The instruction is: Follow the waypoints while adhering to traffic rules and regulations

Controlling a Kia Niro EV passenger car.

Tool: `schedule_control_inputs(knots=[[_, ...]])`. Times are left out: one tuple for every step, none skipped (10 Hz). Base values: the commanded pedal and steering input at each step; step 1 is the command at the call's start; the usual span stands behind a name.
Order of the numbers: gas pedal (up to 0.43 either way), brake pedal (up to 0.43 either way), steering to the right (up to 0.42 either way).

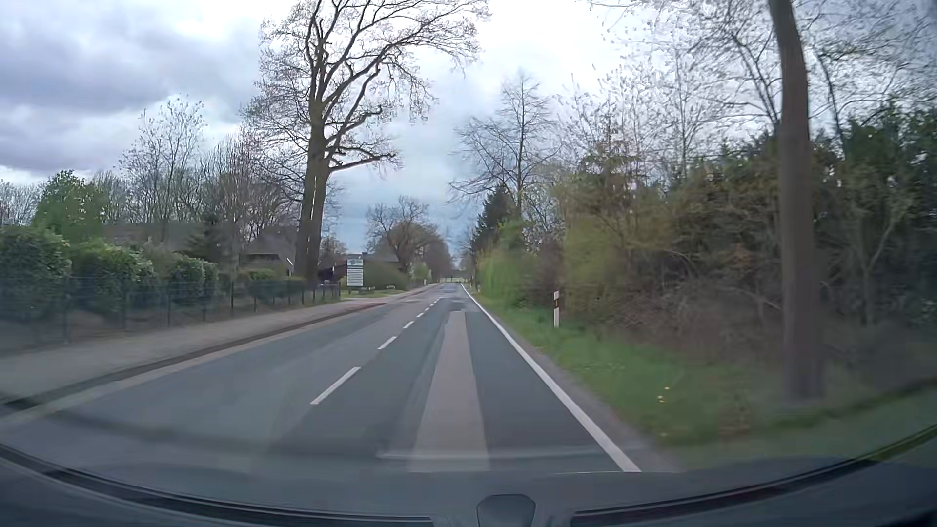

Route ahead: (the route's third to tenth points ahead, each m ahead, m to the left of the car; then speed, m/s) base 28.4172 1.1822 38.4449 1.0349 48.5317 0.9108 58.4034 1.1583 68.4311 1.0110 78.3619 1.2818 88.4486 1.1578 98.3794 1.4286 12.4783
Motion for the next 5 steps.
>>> schedule_control_inputs(knots=[[0.047,0.0,0.0],[0.047,0.0,-0.001],[0.047,0.0,-0.001],[0.047,0.0,-0.001],[0.047,0.0,-0.001]])
